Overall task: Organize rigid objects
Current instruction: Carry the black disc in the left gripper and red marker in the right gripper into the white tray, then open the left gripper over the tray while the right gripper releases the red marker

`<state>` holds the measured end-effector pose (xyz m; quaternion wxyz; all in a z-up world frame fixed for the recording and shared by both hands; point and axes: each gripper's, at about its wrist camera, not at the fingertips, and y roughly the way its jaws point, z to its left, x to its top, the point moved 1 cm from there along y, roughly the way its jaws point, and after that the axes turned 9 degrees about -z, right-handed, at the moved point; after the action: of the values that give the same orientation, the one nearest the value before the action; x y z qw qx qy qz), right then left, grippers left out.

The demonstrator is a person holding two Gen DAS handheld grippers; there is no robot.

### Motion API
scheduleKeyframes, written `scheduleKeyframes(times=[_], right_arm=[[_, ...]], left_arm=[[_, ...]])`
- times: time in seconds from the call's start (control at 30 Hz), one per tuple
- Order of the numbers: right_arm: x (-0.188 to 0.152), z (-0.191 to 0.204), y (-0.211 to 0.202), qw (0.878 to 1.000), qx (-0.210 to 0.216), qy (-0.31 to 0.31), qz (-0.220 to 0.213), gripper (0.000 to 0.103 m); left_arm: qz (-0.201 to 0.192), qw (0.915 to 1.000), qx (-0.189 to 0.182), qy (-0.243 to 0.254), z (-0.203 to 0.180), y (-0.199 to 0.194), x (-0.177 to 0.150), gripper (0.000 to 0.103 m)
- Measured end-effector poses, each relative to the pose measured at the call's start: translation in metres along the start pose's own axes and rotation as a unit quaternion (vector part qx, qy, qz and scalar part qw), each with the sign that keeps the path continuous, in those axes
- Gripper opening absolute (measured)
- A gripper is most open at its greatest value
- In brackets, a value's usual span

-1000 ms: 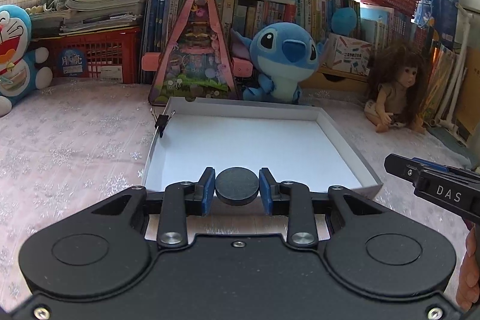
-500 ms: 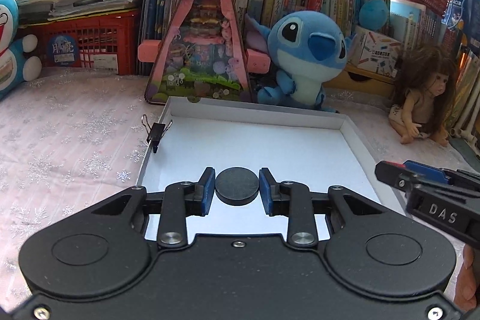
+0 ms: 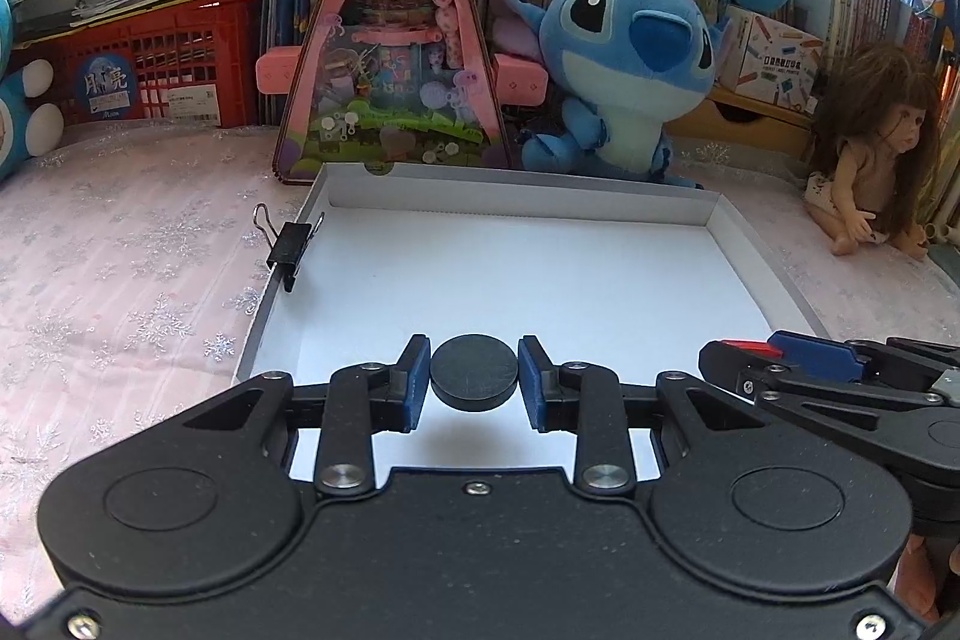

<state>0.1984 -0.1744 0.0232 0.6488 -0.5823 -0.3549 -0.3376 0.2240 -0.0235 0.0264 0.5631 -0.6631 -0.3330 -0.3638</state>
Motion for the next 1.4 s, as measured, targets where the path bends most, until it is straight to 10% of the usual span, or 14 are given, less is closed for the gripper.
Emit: scheduleKeyframes(times=[0.9, 1.4], right_arm=[[-0.012, 0.005, 0.015, 0.999, -0.005, -0.022, 0.023, 0.055], [-0.007, 0.001, -0.028, 0.999, -0.006, -0.026, -0.033, 0.088]], left_arm=[[0.015, 0.9995, 0.02, 0.021, -0.001, 0.017, -0.016, 0.03], [-0.035, 0.9992, -0.009, 0.014, 0.003, -0.035, -0.007, 0.074]])
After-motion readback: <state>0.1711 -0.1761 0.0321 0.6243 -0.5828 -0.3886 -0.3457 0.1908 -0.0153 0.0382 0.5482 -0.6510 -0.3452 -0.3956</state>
